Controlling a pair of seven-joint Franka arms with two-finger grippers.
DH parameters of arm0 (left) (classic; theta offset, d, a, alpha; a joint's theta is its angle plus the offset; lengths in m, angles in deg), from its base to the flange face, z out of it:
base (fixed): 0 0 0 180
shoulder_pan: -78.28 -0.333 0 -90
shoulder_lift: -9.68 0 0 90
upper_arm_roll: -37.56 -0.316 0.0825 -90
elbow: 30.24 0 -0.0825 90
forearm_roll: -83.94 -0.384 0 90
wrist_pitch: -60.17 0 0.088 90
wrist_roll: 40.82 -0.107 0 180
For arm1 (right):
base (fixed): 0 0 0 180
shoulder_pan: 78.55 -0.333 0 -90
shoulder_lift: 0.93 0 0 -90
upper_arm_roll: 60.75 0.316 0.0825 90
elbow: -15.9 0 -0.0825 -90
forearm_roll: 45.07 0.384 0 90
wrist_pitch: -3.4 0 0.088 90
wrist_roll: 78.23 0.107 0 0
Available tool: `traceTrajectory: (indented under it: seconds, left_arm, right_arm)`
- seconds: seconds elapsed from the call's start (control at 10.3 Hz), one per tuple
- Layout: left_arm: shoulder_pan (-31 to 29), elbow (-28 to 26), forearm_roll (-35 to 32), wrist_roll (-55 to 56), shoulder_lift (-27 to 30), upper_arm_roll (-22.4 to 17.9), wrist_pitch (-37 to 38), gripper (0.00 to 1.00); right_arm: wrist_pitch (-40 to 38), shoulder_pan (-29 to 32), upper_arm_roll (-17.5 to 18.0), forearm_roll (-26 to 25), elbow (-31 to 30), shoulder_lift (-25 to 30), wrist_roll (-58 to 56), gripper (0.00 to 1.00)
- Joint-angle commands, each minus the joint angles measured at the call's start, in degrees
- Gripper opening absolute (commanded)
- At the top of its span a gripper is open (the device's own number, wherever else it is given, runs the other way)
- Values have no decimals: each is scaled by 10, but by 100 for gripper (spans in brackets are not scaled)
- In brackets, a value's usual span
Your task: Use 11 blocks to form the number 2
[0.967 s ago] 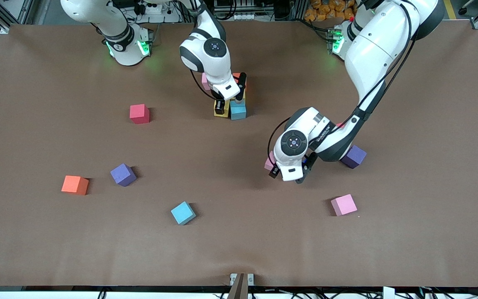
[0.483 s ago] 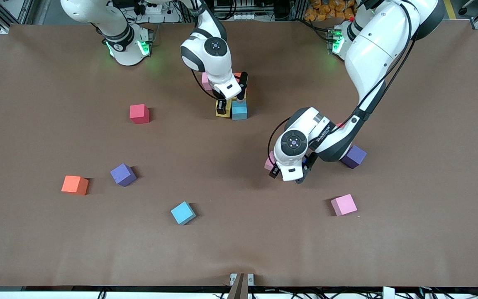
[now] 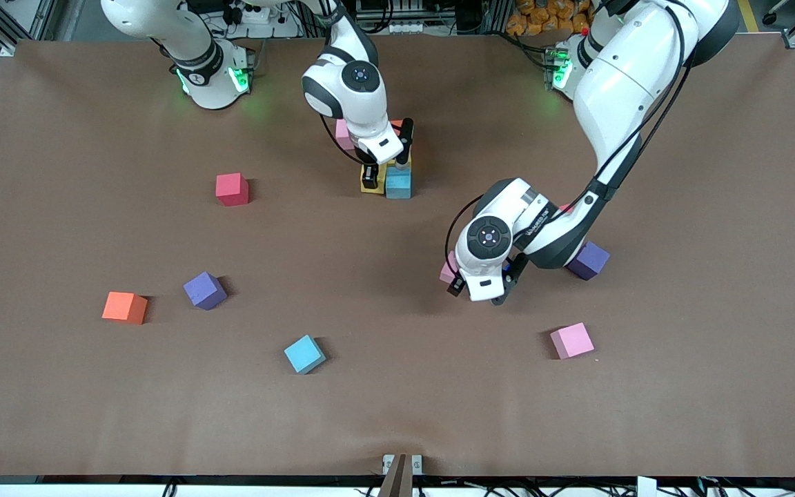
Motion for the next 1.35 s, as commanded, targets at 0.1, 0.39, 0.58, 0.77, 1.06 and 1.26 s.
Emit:
traceTrajectory:
  seconds: [0.1, 0.39, 0.58, 0.77, 1.06, 1.26]
  left_arm:
    - [4, 4, 3, 10, 1, -4, 5, 100]
    - [5, 4, 3, 9, 1, -4, 5, 100]
    - [4, 5, 3, 9, 1, -4, 5, 100]
    - [4, 4, 3, 9, 1, -4, 5, 100]
    - [4, 5, 3, 9, 2, -4, 5, 100]
    - [4, 5, 3, 10, 2, -4, 5, 100]
  right_arm:
    - [6, -5, -1, 6, 9, -12, 16, 76]
    - [5, -5, -1, 6, 9, -10, 17, 100]
    - [3, -3, -1, 7, 9, -7, 17, 100]
    - [3, -3, -1, 7, 9, -6, 17, 100]
    - [-8, -1, -1, 7, -3, 20, 17, 100]
    - [-40, 2, -1, 6, -5, 44, 16, 100]
